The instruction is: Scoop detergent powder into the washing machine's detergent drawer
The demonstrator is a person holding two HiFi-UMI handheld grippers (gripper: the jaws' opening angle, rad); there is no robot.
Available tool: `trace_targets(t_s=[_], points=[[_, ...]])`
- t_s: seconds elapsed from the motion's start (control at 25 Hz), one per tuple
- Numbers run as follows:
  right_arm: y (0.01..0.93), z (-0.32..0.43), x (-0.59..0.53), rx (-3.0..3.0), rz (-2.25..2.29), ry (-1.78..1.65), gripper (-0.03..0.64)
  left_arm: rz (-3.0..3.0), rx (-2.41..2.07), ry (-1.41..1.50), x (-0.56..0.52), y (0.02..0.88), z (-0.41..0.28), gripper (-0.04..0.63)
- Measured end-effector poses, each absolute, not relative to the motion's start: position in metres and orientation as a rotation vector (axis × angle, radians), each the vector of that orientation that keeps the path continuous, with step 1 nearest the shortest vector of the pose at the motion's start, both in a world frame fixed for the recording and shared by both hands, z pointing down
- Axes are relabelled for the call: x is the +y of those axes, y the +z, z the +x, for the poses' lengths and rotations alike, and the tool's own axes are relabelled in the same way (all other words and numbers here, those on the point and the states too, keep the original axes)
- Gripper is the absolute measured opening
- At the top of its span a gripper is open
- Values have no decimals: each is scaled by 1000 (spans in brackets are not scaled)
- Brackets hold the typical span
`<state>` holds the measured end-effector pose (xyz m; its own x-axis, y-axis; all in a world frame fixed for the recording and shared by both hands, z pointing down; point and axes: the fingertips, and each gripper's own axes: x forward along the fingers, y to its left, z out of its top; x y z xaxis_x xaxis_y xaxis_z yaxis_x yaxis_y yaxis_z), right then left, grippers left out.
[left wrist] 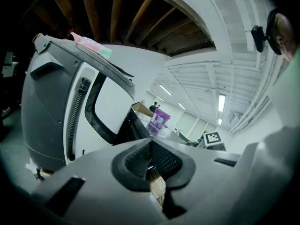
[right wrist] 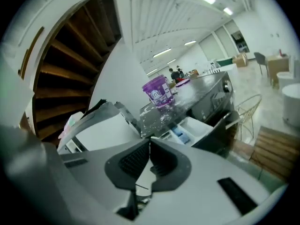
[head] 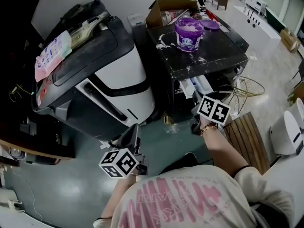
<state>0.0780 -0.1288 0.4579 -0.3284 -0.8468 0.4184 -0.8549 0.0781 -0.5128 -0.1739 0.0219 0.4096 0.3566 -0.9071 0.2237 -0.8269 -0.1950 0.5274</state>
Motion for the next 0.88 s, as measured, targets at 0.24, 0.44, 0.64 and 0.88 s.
trace_targets(t_s=[0.24,0.44,0.64,0.88], points=[[456,56,-92,-2354,1761,1410,5,2112,-1458,-186,18,400,-170,2],[434,19,-66,-2472,1638,1492,6,2174,-1441,-208,19,386,-172,2],[399,-8,-51,-2602,1583,1427,6,2205,-1493,-184,23,377,-182,2],[372,-29,-32,-2692,1569,1237,5,2218,-1521,-167,29,370,-191,2]])
